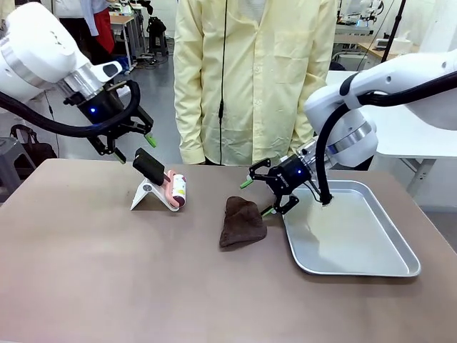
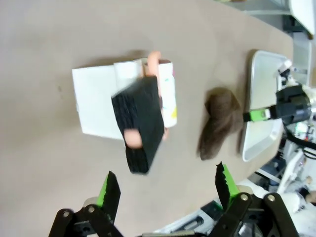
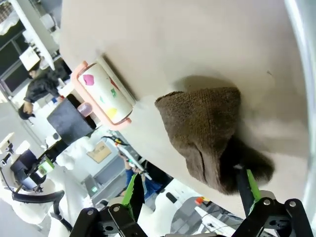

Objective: Clean the surface of the table.
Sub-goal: Return the Lint Roller and towel to their original positions.

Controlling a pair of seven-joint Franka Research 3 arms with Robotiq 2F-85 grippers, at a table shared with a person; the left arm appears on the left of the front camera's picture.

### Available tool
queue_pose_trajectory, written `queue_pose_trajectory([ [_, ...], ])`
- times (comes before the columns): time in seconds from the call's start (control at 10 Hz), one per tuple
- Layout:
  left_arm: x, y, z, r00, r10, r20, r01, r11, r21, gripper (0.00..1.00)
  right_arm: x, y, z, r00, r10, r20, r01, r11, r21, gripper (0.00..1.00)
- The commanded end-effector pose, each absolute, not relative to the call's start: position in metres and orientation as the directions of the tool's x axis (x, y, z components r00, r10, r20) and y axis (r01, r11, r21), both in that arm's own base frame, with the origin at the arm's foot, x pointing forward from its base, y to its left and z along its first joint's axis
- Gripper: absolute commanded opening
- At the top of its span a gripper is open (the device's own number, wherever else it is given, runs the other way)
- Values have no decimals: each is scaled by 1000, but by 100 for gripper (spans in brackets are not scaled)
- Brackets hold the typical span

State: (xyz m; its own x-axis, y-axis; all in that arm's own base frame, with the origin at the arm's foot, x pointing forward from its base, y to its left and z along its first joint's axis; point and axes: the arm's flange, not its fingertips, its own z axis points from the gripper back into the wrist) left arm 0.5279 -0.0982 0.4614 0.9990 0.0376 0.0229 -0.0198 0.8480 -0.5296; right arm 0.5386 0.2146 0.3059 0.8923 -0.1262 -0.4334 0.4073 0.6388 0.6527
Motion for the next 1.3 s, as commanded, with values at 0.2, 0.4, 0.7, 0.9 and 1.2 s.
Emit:
queue_pose_trajectory([
  [0.2, 417, -35, 463, 996, 24, 85, 41, 726, -687, 100, 489, 125, 377, 932, -91, -350, 332, 602, 726, 100],
  [0.4, 382, 9, 435, 997, 74, 25, -24, 592, -806, 100, 444, 70, 394, 952, 78, -295, 236, 425, 874, 100],
  [0.7, 365, 85, 404, 959, 285, -3, -95, 307, -947, 100, 388, 2, 401, 966, 139, -216, 182, 224, 957, 100],
  [0.9, 355, 117, 390, 941, 338, -25, -96, 195, -976, 100, 356, -38, 387, 983, 48, -176, 170, 118, 978, 100],
  [1.2, 330, 143, 378, 933, 358, -47, -109, 155, -982, 100, 340, -75, 350, 973, -75, -216, 217, 3, 976, 100],
])
